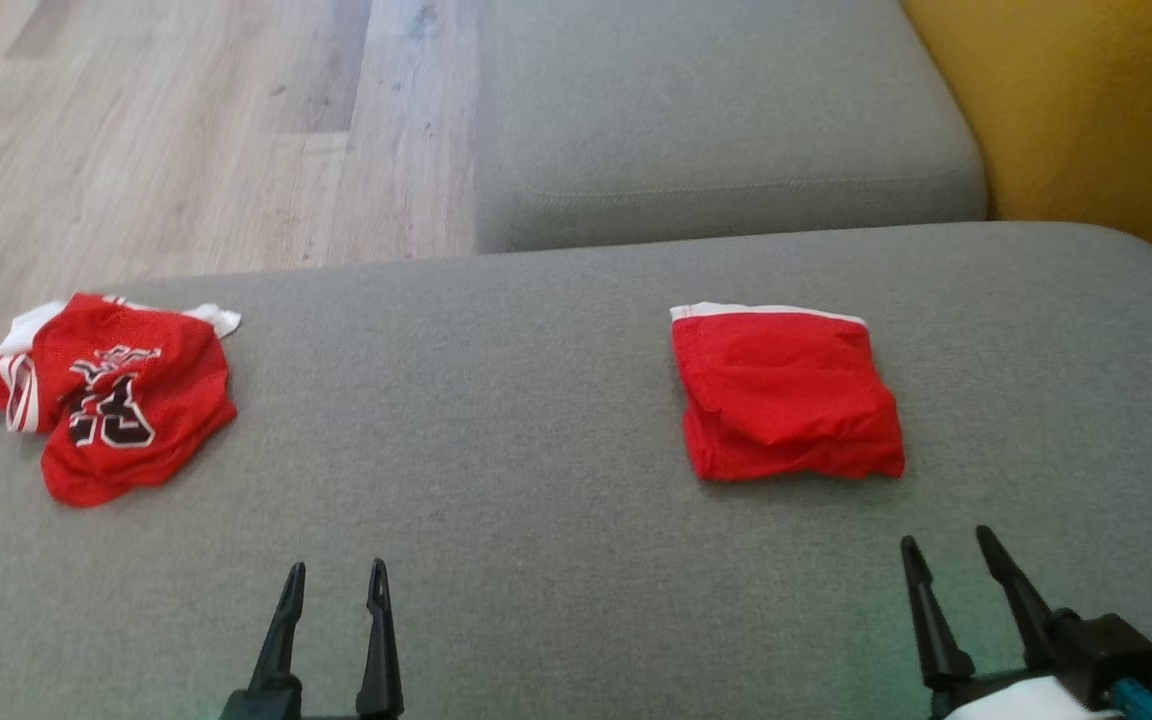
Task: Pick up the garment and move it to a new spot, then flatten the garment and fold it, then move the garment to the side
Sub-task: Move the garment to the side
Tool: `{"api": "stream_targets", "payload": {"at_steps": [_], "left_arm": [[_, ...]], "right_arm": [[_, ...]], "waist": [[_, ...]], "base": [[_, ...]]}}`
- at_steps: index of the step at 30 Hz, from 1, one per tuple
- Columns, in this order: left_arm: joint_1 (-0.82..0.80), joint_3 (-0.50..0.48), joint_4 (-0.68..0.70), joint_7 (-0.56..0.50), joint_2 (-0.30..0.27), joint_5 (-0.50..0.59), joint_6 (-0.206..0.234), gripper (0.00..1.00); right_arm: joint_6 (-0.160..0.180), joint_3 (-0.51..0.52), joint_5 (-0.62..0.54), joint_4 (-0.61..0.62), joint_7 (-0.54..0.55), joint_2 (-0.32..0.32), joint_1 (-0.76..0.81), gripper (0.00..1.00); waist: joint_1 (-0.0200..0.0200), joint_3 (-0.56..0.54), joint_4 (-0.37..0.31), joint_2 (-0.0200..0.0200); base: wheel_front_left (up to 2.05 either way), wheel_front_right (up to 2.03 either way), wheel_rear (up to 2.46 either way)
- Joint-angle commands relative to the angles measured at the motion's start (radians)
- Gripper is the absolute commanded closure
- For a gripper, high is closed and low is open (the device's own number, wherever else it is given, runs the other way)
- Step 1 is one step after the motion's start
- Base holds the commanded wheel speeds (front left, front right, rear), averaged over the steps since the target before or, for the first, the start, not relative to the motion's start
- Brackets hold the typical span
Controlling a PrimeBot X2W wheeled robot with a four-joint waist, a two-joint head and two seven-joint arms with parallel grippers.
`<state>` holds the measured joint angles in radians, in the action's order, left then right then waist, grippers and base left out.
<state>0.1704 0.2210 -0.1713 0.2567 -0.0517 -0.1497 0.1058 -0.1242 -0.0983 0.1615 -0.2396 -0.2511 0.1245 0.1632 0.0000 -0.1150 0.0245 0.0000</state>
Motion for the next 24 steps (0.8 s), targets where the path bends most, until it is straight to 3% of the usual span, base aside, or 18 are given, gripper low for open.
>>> {"api": "stream_targets", "payload": {"at_steps": [1,9,14,24], "left_arm": [[-0.059,-0.033,0.037,0.005,0.001,-0.001,0.003,0.00],[-0.097,-0.024,0.070,0.005,0.001,0.038,-0.005,0.00],[-0.127,-0.010,0.106,0.005,0.001,0.038,-0.004,0.00],[-0.203,0.020,0.135,0.005,0.001,0.054,-0.015,0.00]], "right_arm": [[-0.007,-0.006,-0.012,0.025,-0.011,0.008,-0.034,0.00],[-0.007,0.032,-0.014,-0.026,-0.011,0.019,-0.115,0.00],[-0.007,0.047,0.003,-0.133,-0.007,0.048,-0.237,0.00],[-0.007,0.119,0.056,-0.374,0.184,0.137,-0.563,0.00]], "waist": [[0.0000,0.016,0.013,0.0000],[0.0000,0.088,0.059,0.0000],[0.0000,0.160,0.085,0.0000],[0.0000,0.281,0.098,0.0000]], "base": [[0.00,0.00,0.00],[0.00,0.00,0.00],[0.00,0.00,0.00],[0.00,0.00,0.00]]}}
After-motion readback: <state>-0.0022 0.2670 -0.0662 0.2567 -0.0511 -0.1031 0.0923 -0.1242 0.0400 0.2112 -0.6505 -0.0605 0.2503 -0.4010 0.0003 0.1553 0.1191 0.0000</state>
